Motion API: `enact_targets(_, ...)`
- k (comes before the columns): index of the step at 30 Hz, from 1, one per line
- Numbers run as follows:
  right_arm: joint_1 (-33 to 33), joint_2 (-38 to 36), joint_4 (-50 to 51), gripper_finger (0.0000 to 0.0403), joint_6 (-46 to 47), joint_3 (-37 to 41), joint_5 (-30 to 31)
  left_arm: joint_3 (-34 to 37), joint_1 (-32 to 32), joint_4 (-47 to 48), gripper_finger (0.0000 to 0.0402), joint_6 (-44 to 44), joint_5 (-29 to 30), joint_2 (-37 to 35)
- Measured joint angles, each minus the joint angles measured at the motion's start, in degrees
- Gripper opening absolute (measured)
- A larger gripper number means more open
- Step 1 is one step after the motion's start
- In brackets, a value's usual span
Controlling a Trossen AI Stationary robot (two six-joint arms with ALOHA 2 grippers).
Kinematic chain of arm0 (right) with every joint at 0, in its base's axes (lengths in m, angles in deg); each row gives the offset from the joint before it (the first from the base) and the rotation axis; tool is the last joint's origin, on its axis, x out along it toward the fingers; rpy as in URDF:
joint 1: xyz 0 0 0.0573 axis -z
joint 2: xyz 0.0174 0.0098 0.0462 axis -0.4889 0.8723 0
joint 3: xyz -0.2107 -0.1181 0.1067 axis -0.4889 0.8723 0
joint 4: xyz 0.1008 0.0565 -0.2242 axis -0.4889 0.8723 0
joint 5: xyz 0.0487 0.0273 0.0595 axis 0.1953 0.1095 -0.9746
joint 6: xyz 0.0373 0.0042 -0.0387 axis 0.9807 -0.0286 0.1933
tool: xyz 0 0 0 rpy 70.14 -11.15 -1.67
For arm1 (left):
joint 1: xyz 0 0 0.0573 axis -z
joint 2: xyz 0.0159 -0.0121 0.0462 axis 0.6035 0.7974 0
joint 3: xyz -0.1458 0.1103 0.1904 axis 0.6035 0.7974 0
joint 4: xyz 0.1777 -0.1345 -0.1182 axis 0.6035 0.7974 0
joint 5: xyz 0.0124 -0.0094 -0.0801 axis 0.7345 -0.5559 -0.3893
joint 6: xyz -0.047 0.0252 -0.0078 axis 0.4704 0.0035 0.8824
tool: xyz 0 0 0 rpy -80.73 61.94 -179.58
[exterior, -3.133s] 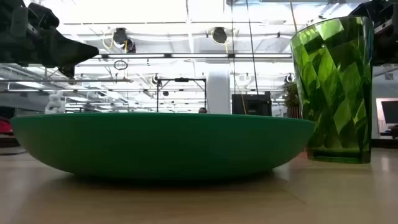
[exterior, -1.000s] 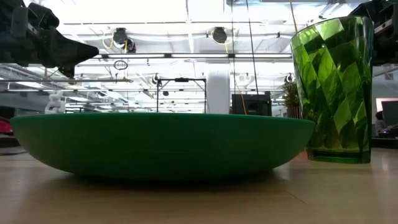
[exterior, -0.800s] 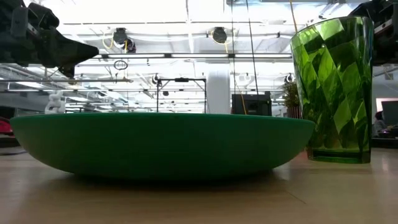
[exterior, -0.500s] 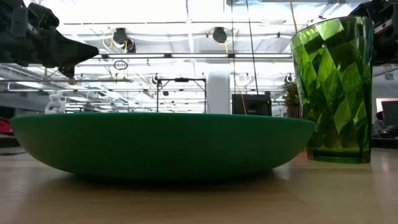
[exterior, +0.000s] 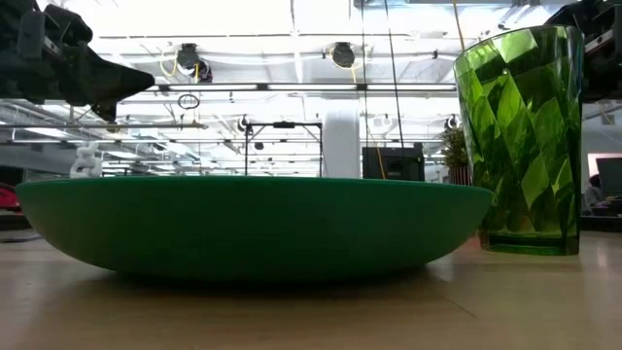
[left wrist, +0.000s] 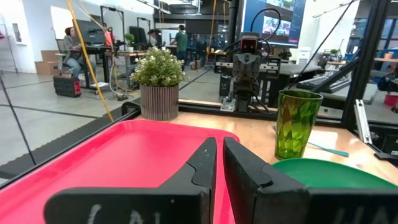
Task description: Pick and place plate/cup/fork/spoon on tray
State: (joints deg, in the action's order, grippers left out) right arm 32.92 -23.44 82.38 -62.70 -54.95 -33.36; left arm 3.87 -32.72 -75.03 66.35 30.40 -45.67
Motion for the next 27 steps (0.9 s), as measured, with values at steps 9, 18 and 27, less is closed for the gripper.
enact_targets(9, 0.00, 0.01, 0.00, 0.0000, -0.01, 0.02, 0.00, -0.02, 0.09, -2.68, 0.0033, 7.05, -0.83, 0.01)
enact_targets(18, -0.02, 0.02, 0.00, 0.0000, 0.00, 0.02, 0.00, -5.53, 1.76, -13.35, 0.0018, 8.53, -1.37, 4.97)
enact_targets(27, -0.02, 0.00, 0.00, 0.0000, 0.02, 0.00, 0.00, -27.52, 3.34, -10.92, 0.0003, -0.55, -1.45, 23.74)
